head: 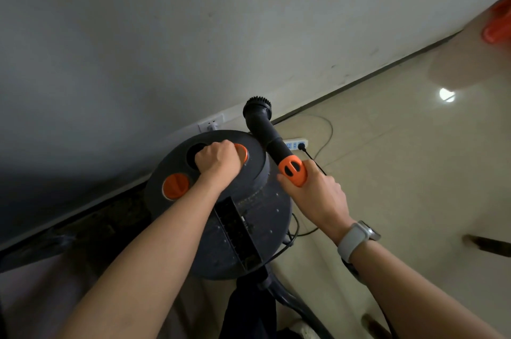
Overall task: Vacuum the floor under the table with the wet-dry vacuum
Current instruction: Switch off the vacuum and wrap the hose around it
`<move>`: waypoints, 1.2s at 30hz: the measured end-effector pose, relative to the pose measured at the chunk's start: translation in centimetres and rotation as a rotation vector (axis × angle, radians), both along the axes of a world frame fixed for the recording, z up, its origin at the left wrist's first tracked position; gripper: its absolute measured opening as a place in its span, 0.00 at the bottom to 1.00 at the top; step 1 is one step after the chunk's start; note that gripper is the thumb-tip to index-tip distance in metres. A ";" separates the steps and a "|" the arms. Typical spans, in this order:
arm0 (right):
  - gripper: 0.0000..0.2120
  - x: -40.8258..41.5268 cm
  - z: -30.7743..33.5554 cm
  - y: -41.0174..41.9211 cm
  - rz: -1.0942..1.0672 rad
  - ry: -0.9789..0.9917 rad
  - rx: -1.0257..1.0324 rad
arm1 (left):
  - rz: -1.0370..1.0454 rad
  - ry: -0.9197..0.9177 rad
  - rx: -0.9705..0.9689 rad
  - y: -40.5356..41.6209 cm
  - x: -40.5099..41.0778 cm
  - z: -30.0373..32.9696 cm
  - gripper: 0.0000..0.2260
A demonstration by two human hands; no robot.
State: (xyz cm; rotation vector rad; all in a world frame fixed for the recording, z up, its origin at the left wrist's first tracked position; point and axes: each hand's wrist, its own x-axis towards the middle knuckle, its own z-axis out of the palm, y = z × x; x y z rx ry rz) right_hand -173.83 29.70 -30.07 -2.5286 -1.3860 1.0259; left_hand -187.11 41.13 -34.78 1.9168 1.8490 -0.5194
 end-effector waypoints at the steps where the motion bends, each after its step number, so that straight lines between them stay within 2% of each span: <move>1: 0.20 0.0 -0.1 -0.1 -0.002 0.001 0.006 | 0.075 -0.031 -0.042 0.1 0.1 0.0 0.16; 4: 0.21 0.0 -0.3 -0.3 -0.008 0.016 0.019 | 0.290 -0.171 -0.167 0.5 -0.1 -0.1 0.18; 8: 0.21 -0.3 0.2 -0.5 0.000 0.056 0.004 | 0.329 -0.377 -0.226 -0.2 -1.4 0.3 0.13; 11: 0.19 -0.3 0.7 -0.1 -0.008 0.154 0.011 | 0.328 -0.546 -0.169 -2.1 -2.9 1.2 0.14; 14: 0.17 -0.5 1.4 0.3 0.023 0.185 0.027 | 0.393 -0.706 -0.068 -4.7 -4.6 2.0 0.06; 16: 0.17 -0.7 2.2 0.6 0.089 0.146 0.034 | 0.449 -0.793 0.000 -6.1 -5.7 2.6 0.05; 18: 0.16 -0.9 3.4 1.0 0.177 0.140 0.031 | 0.305 -0.753 0.247 -6.8 -6.6 3.5 0.15; 20: 0.15 -1.0 4.6 1.6 0.298 0.136 0.007 | -0.024 -0.649 0.478 -6.5 -7.1 4.5 0.30; 22: 0.17 -1.1 5.9 2.2 0.435 0.119 -0.036 | -0.318 -0.537 0.495 -5.7 -7.0 6.1 0.39; 23: 0.18 -1.1 6.5 2.4 0.497 0.108 -0.053 | -0.451 -0.490 0.483 -5.2 -6.8 7.0 0.40; 25: 0.23 -1.3 7.9 2.8 0.591 0.087 -0.063 | -0.647 -0.443 0.516 -4.3 -6.4 8.3 0.33; 27: 0.24 -1.3 9.3 2.8 0.649 0.101 -0.048 | -0.684 -0.490 0.576 -3.5 -6.5 9.8 0.23; 28: 0.23 -0.9 9.8 2.7 0.655 0.108 -0.028 | -0.675 -0.517 0.583 -3.3 -6.7 10.3 0.22; 32: 0.16 3.3 9.5 0.6 0.491 0.050 0.049 | -0.558 -0.509 0.610 -3.7 -8.3 11.4 0.21; 36: 0.20 6.4 7.9 -1.0 0.346 -0.167 0.158 | -0.391 -0.497 0.581 -4.9 -8.6 12.2 0.20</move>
